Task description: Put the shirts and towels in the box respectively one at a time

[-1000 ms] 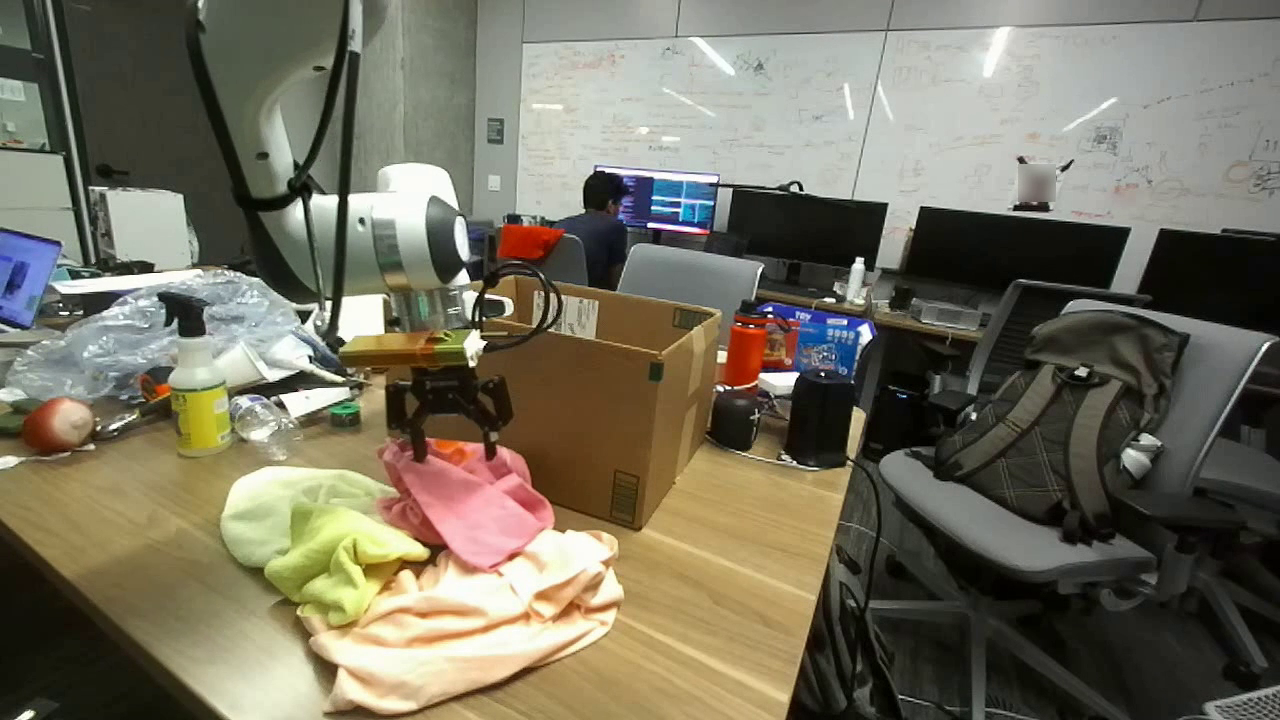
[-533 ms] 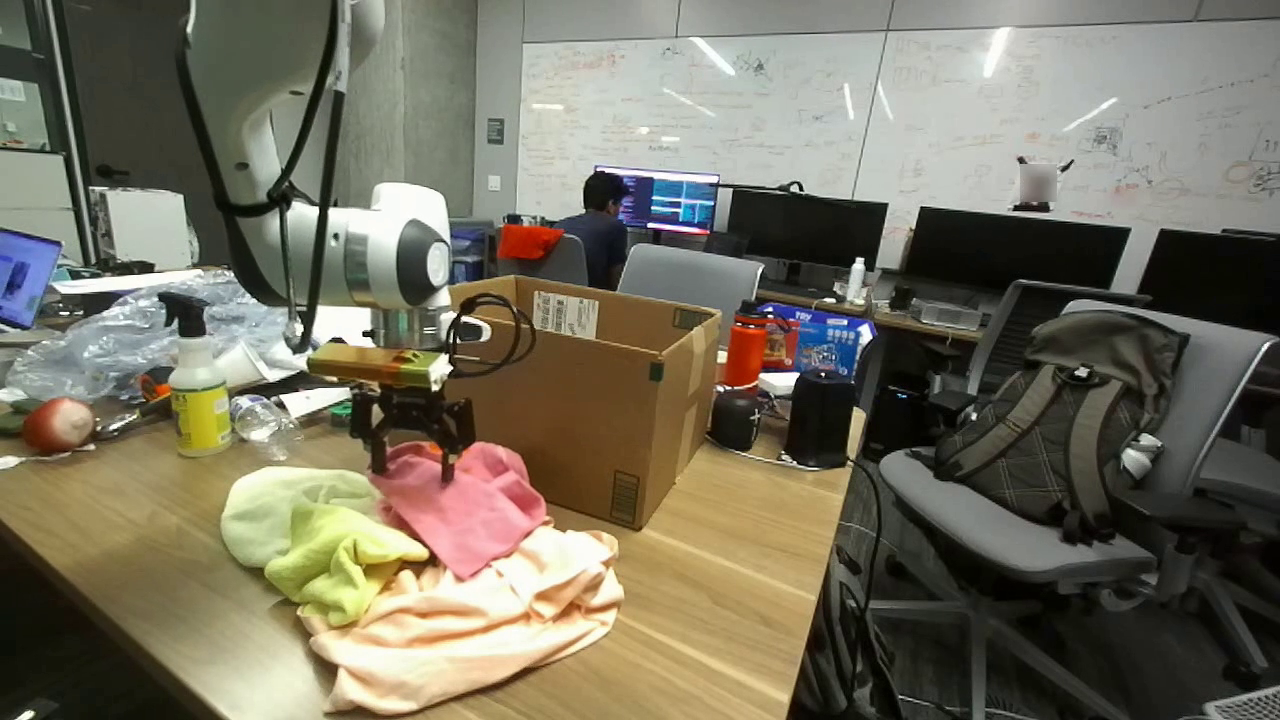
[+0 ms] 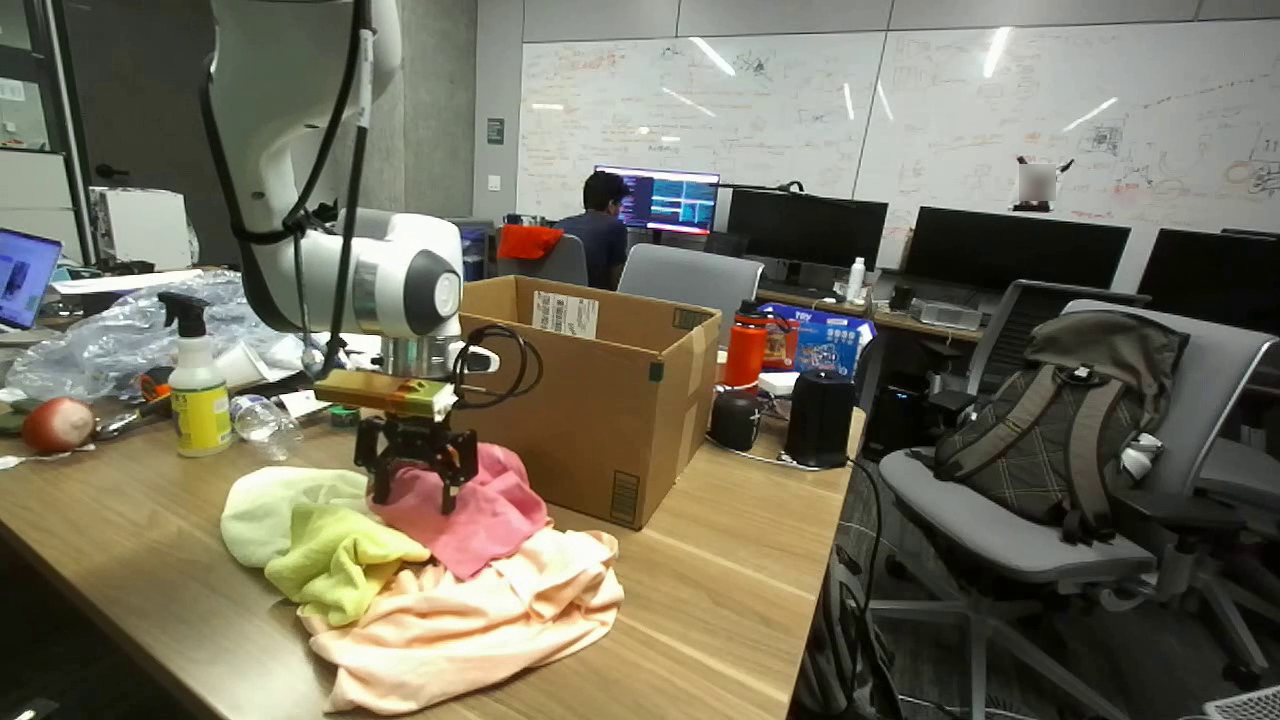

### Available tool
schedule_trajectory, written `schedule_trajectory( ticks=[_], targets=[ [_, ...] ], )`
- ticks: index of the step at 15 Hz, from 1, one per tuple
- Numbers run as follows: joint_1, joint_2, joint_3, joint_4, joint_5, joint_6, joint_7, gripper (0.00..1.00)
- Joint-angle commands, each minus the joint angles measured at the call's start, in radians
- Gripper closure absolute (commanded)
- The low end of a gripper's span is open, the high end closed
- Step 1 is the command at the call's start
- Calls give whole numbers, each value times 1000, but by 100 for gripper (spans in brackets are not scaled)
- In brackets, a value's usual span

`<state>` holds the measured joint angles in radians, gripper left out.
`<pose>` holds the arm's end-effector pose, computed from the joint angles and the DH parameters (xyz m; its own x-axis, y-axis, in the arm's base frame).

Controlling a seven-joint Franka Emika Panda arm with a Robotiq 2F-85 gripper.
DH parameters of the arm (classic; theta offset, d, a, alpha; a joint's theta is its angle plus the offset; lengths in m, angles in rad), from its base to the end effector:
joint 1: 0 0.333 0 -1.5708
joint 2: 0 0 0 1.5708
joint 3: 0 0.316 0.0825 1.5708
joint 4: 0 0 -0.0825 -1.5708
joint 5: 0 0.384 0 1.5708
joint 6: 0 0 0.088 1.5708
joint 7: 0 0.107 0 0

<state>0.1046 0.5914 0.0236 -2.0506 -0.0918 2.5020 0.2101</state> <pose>0.5684 0.0742 0.1336 0.9914 -0.0113 -0.1305 -0.0036 -0.9982 0.0593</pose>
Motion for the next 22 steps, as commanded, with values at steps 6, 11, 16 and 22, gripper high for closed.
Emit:
schedule_trajectory(
  ticks=[6, 11, 16, 22],
  targets=[
    [4, -27, -8, -8, 12, 48, -32, 63],
    [14, -57, -24, -30, 1, 87, -15, 100],
    [66, -137, -83, -66, -59, 106, 46, 99],
    [171, -295, -174, -118, -266, 62, 232, 99]
  ],
)
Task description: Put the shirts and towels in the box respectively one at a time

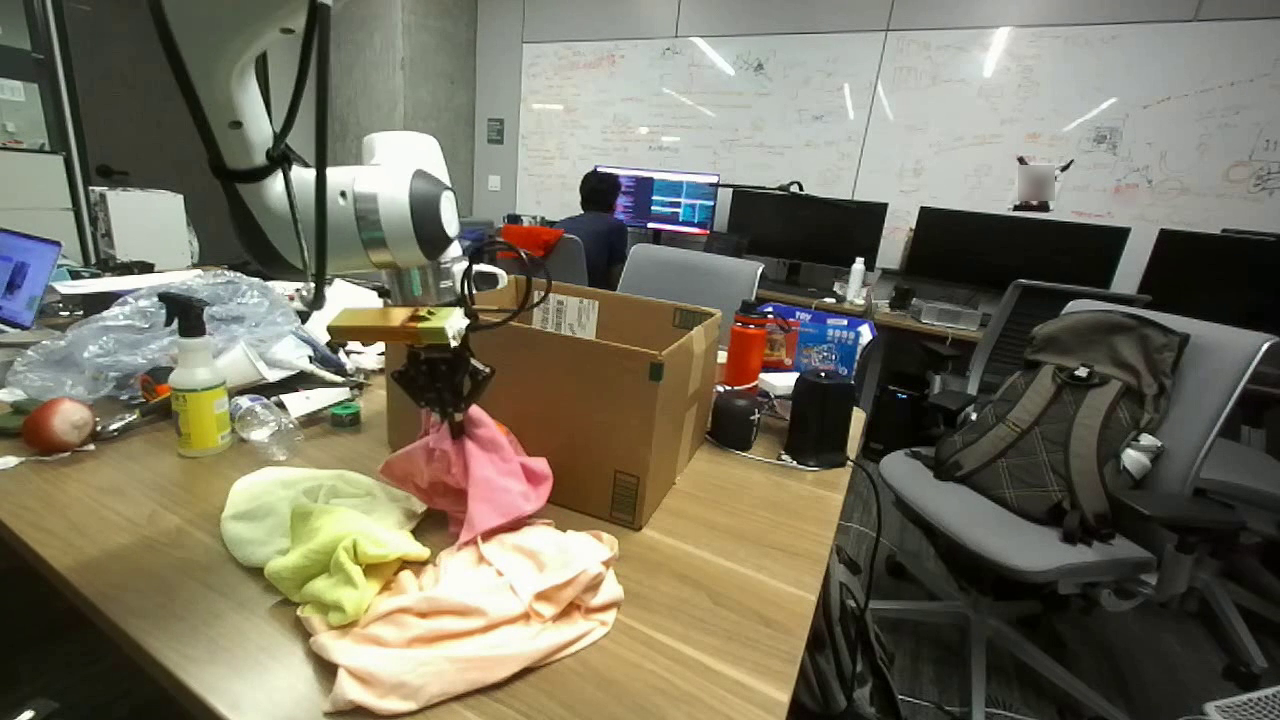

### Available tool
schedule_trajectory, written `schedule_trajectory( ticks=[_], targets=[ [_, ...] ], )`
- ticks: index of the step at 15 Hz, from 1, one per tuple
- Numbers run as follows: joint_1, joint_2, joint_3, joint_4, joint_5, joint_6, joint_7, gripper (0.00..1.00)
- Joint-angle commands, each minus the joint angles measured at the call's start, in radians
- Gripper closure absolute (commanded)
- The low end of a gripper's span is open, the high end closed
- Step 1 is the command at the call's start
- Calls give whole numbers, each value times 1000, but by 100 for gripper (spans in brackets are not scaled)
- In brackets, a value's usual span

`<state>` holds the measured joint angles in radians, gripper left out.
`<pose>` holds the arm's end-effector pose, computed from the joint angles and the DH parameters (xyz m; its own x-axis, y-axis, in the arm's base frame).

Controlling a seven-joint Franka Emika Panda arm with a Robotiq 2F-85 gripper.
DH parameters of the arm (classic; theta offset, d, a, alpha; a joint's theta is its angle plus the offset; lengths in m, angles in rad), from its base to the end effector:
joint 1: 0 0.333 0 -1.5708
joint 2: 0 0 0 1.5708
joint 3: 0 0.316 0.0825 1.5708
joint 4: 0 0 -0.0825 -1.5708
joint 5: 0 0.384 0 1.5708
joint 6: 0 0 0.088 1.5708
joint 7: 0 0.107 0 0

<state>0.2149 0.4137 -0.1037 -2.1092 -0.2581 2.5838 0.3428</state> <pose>0.5824 0.0702 0.2235 0.9951 0.0020 0.0986 -0.0144 -0.9862 0.1650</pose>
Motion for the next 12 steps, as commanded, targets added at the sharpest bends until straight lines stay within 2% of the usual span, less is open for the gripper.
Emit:
schedule_trajectory(
  ticks=[1, 4, 7, 12],
  targets=[
    [80, -148, -59, -62, -155, -41, 143, 99],
    [96, -246, -43, -52, -292, -138, 237, 99],
    [77, -341, 19, -17, -410, -267, 288, 99],
    [28, -440, 147, 90, -491, -438, 255, 99]
  ],
)
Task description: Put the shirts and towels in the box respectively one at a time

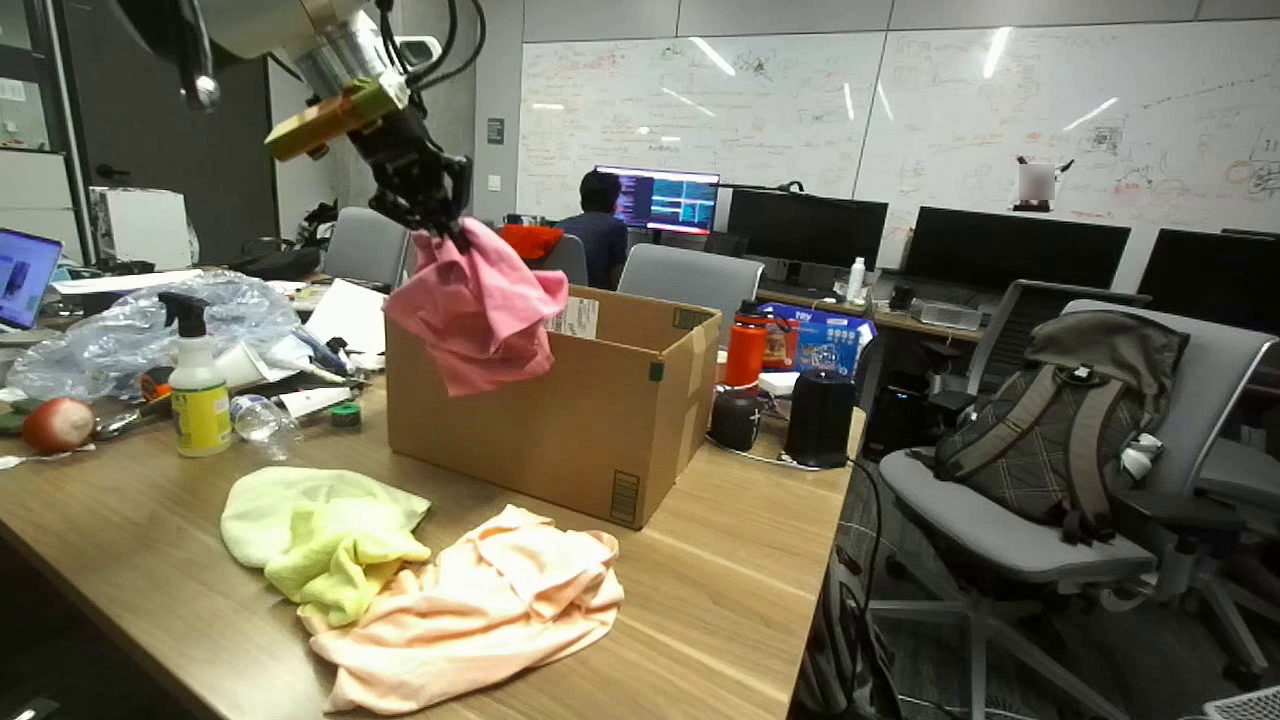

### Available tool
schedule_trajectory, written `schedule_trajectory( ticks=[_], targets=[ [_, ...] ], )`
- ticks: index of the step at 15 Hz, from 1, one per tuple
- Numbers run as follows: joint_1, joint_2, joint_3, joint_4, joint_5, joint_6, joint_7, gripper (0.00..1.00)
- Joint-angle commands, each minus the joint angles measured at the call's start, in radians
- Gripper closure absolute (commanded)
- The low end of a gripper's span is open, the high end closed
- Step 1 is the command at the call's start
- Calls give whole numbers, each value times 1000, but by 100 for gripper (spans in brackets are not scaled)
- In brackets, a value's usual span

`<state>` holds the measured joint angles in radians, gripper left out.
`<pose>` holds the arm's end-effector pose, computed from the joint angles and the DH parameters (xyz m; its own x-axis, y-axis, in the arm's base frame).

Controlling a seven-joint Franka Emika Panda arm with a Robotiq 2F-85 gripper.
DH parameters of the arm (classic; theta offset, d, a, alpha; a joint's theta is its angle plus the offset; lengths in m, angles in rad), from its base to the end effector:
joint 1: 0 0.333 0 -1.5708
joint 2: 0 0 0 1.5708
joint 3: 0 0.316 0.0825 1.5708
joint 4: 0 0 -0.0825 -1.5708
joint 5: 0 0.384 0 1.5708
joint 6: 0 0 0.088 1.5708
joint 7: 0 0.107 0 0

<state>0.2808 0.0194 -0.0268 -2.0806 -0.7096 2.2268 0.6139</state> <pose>0.5533 0.1227 0.4362 0.9376 0.1277 0.3235 -0.0381 -0.8868 0.4605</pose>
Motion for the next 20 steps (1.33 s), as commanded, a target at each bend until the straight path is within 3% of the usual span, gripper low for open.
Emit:
schedule_trajectory(
  ticks=[1, 9, 20],
  targets=[
    [-47, -42, 88, 98, -57, -114, -20, 99],
    [-93, 106, 131, 376, -193, -254, -34, 99],
    [-69, 385, 100, 676, -159, -309, -155, 99]
  ],
)
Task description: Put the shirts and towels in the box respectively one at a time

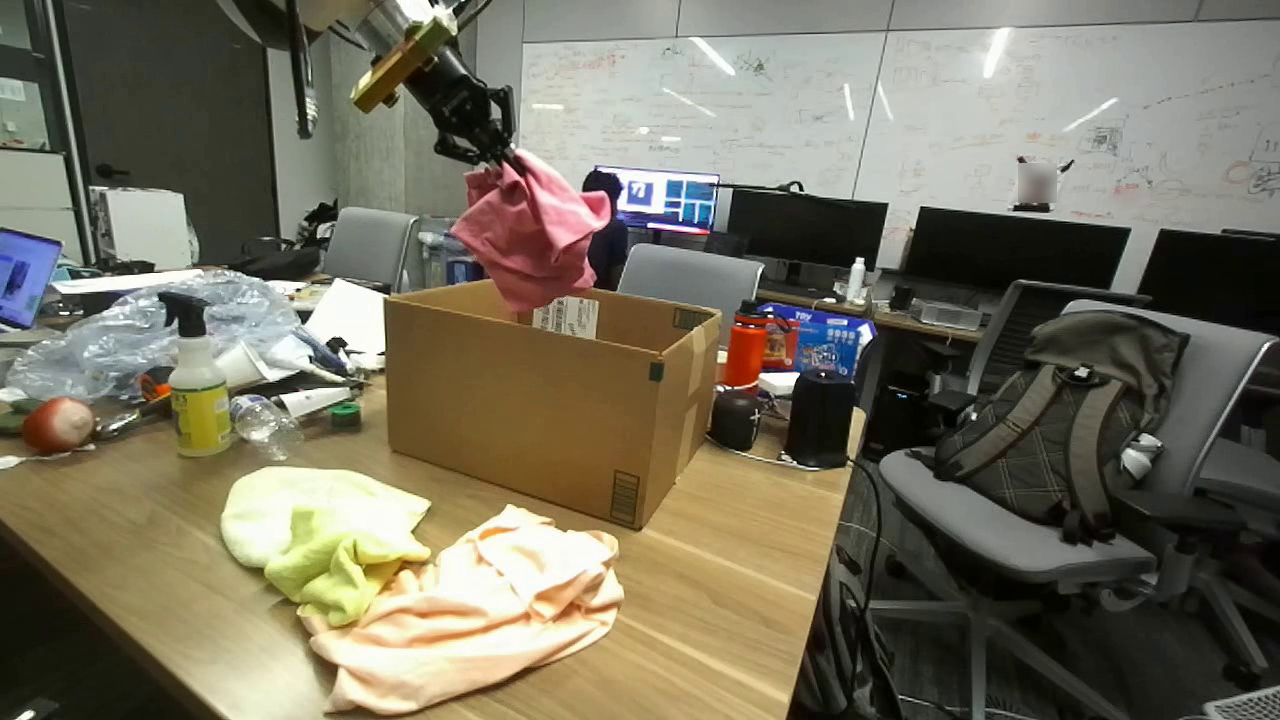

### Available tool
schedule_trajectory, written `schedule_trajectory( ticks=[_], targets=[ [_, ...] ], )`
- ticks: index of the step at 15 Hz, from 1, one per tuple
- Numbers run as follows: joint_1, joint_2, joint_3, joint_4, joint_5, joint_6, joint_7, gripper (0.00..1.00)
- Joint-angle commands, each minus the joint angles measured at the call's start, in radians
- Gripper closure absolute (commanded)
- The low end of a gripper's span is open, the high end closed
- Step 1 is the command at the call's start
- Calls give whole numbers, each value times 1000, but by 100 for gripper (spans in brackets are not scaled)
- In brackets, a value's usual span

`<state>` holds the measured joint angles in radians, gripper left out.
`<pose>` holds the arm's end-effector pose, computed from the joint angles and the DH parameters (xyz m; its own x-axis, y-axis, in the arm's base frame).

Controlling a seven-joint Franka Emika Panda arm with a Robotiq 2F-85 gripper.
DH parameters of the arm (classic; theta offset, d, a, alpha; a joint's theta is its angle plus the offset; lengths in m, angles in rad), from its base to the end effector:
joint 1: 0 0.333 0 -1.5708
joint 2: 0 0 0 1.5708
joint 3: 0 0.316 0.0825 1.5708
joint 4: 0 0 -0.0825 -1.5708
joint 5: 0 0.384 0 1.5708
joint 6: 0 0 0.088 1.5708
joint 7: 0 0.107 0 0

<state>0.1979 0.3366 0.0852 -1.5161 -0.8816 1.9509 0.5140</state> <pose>0.6680 0.1324 0.5012 0.9229 0.1880 0.3360 -0.0778 -0.7636 0.6410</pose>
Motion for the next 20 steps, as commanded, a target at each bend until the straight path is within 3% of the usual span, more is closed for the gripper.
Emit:
schedule_trajectory(
  ticks=[1, 2, 3, 5, 9, 13, 20],
  targets=[
    [14, 82, -14, 127, 17, -32, -63, 99],
    [13, 93, -16, 138, 25, -31, -74, 99],
    [10, 100, -17, 143, 36, -29, -88, 69],
    [6, 105, -20, 143, 56, -27, -109, 61],
    [3, 82, -32, 106, 95, -31, -125, 30],
    [2, 8, -36, -1, 142, -57, -98, 1],
    [-9, -207, -19, -295, 308, -121, -38, 0]
  ],
)
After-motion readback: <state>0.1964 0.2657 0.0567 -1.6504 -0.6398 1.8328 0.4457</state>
